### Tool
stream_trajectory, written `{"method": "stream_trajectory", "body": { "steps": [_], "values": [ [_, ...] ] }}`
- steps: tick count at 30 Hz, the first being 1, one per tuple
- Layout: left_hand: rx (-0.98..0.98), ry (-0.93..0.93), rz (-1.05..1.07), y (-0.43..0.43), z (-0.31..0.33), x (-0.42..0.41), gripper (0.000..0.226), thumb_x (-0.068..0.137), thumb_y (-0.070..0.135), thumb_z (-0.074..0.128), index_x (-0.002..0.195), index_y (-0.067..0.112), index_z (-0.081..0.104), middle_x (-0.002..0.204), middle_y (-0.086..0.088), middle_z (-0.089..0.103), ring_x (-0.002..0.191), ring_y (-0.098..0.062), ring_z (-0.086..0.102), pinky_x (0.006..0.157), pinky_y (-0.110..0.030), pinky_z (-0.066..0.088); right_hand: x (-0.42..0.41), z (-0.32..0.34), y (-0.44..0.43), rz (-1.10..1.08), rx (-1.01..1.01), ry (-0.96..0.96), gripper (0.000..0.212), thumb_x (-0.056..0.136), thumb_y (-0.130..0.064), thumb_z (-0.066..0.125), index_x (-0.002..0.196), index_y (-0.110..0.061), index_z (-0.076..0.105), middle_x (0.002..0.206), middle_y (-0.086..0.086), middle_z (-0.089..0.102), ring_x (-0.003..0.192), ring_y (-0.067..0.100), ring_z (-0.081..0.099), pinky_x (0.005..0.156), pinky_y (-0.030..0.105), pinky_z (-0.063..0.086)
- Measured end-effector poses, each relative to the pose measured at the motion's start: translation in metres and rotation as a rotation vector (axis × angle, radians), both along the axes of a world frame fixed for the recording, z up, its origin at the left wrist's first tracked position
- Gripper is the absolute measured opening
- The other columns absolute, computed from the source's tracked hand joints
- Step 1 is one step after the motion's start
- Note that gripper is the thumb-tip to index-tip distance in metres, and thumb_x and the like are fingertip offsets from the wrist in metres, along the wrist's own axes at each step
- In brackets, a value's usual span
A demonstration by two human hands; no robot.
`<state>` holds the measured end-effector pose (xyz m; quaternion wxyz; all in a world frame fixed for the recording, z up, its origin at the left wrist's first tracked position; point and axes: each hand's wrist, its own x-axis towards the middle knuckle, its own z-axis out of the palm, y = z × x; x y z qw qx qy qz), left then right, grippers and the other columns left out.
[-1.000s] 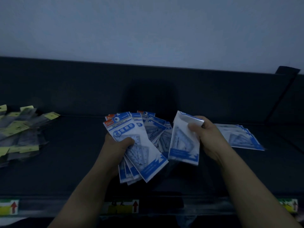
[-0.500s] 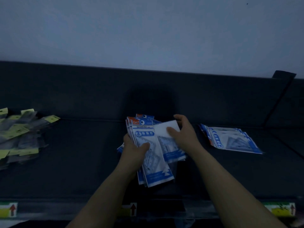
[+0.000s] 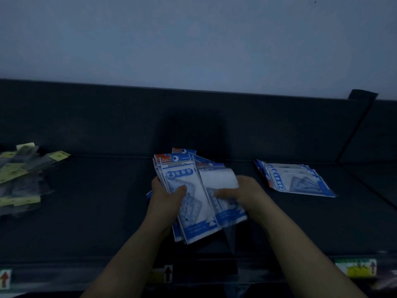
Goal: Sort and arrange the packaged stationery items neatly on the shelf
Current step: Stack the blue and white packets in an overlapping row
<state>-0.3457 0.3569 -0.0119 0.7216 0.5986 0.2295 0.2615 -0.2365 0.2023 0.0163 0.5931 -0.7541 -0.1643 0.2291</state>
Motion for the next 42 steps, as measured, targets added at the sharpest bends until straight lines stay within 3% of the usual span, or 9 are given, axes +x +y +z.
{"method": "stream_trajectory", "body": {
  "steps": [3, 7, 12, 19, 23, 28, 31, 35, 42],
  "values": [
    [-0.039, -0.056, 0.052, 0.001, 0.002, -0.001, 0.043, 0.092, 0.008, 0.061, 0.125, 0.021, 0.036, 0.107, 0.002, 0.058, 0.093, -0.015, 0.060, 0.071, -0.030, 0.051, 0.002, 0.014, -0.003, -0.199, 0.256, -0.115, 0.024, 0.073, 0.000, 0.077, 0.088, -0.016, 0.066, 0.084, 0.002, 0.070, 0.058, 0.001, 0.065, 0.051, 0.015, 0.051],
    [-0.084, -0.090, 0.102, 0.002, 0.005, -0.002, 0.042, 0.092, 0.007, 0.060, 0.123, 0.021, 0.036, 0.103, 0.003, 0.057, 0.092, -0.016, 0.060, 0.075, -0.034, 0.050, 0.003, 0.031, -0.005, -0.335, 0.475, -0.342, 0.028, 0.074, -0.003, 0.077, 0.088, -0.024, 0.065, 0.083, -0.009, 0.071, 0.070, 0.001, 0.067, 0.063, 0.017, 0.055],
    [-0.096, -0.082, 0.096, 0.001, 0.005, -0.003, 0.040, 0.092, 0.007, 0.060, 0.122, 0.020, 0.036, 0.101, 0.002, 0.057, 0.088, -0.016, 0.060, 0.066, -0.030, 0.050, -0.006, -0.001, -0.007, -0.274, 0.374, -0.258, 0.026, 0.076, -0.001, 0.075, 0.089, -0.023, 0.066, 0.084, -0.010, 0.071, 0.073, 0.004, 0.069, 0.061, 0.016, 0.054],
    [-0.113, -0.072, 0.096, 0.001, 0.007, -0.001, 0.042, 0.092, 0.006, 0.060, 0.122, 0.021, 0.035, 0.100, 0.002, 0.057, 0.086, -0.015, 0.060, 0.062, -0.029, 0.048, 0.005, -0.009, -0.009, -0.156, 0.283, -0.122, 0.026, 0.077, -0.001, 0.074, 0.093, -0.020, 0.067, 0.094, 0.001, 0.074, 0.084, 0.015, 0.071, 0.074, 0.032, 0.059],
    [-0.116, -0.073, 0.077, 0.000, 0.007, -0.002, 0.044, 0.092, 0.005, 0.060, 0.123, 0.023, 0.035, 0.102, 0.002, 0.057, 0.087, -0.014, 0.060, 0.062, -0.029, 0.048, 0.003, -0.014, -0.008, -0.167, 0.186, -0.064, 0.021, 0.078, -0.002, 0.074, 0.088, -0.018, 0.065, 0.091, 0.004, 0.072, 0.077, 0.015, 0.069, 0.069, 0.029, 0.057],
    [-0.106, -0.066, 0.047, 0.001, 0.009, -0.002, 0.046, 0.092, 0.007, 0.060, 0.126, 0.024, 0.034, 0.106, 0.001, 0.058, 0.094, -0.018, 0.061, 0.068, -0.032, 0.051, 0.005, 0.015, -0.013, -0.006, 0.259, -0.025, 0.034, 0.076, 0.002, 0.072, 0.107, -0.010, 0.064, 0.099, 0.010, 0.074, 0.085, 0.024, 0.071, 0.079, 0.041, 0.058],
    [-0.118, -0.086, 0.050, -0.006, 0.015, 0.001, 0.038, 0.095, 0.014, 0.056, 0.127, 0.021, 0.035, 0.104, 0.000, 0.059, 0.089, -0.016, 0.062, 0.063, -0.029, 0.052, -0.004, 0.025, -0.002, 0.221, 0.136, -0.058, 0.037, 0.076, 0.007, 0.069, 0.107, -0.013, 0.064, 0.100, 0.006, 0.073, 0.086, 0.020, 0.071, 0.080, 0.036, 0.058],
    [-0.131, -0.115, 0.038, -0.020, 0.025, 0.006, 0.037, 0.095, 0.030, 0.055, 0.126, 0.023, 0.036, 0.107, 0.001, 0.061, 0.092, -0.016, 0.066, 0.063, -0.032, 0.057, -0.015, 0.020, 0.009, 0.378, -0.072, -0.145, 0.037, 0.083, -0.008, 0.071, 0.116, -0.020, 0.059, 0.113, 0.003, 0.069, 0.101, 0.014, 0.067, 0.090, 0.031, 0.054],
    [-0.112, -0.098, 0.059, -0.051, 0.029, 0.025, 0.041, 0.094, 0.037, 0.055, 0.129, 0.027, 0.037, 0.106, 0.003, 0.062, 0.091, -0.016, 0.065, 0.071, -0.035, 0.056, -0.016, 0.018, -0.012, 0.466, 0.028, -0.001, 0.067, 0.089, -0.004, 0.061, 0.141, -0.030, 0.028, 0.125, -0.007, 0.061, 0.107, 0.005, 0.062, 0.087, 0.020, 0.052]
  ]
}}
